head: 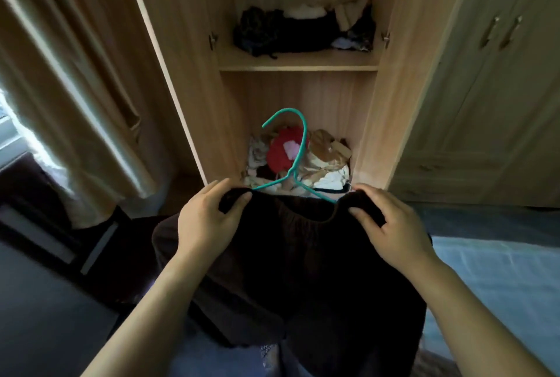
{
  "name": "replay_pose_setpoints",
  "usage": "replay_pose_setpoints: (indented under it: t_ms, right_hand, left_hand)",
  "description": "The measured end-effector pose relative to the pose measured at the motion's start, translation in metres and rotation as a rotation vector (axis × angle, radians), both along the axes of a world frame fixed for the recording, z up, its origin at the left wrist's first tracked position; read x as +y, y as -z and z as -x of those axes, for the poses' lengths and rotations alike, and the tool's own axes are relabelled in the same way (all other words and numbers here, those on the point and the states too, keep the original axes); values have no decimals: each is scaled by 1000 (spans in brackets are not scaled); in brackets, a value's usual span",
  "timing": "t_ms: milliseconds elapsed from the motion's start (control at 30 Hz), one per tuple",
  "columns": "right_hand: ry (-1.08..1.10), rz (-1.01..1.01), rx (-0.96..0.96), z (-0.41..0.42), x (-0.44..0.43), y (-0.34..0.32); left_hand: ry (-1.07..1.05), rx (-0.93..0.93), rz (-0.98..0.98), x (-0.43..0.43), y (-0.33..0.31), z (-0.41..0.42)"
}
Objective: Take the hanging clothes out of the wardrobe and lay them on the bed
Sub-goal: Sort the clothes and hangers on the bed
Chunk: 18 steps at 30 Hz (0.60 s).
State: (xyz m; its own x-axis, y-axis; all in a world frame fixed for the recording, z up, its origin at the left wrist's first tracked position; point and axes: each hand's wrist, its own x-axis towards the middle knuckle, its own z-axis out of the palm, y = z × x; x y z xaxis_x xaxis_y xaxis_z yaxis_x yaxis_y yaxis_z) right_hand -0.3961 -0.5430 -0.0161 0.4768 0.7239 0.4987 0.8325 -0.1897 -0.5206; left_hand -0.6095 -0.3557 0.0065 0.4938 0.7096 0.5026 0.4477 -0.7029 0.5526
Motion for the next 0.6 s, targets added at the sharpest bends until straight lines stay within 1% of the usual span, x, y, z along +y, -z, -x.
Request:
replay_pose_setpoints:
  t_ms: [100, 200, 300, 433, 533, 600]
  right_hand:
    - [-1, -74, -45, -52, 66, -18]
    - [29, -121, -65, -106, 125, -50]
    - [75, -154, -167, -163, 176, -91]
    - [109, -226, -224, -248, 233, -144]
    - [158, -175, -373, -314, 271, -178]
    - [191, -210, -419, -359, 297, -200]
  left_hand:
    - [24, -59, -14, 70, -13, -55]
    - [81, -97, -29, 141, -40, -116]
    - [156, -138, -104, 208, -81, -185]
    - [218, -181, -173, 279, -143, -285]
    - [260, -194, -228, 321, -187, -357]
    - [300, -218, -270, 349, -217, -404]
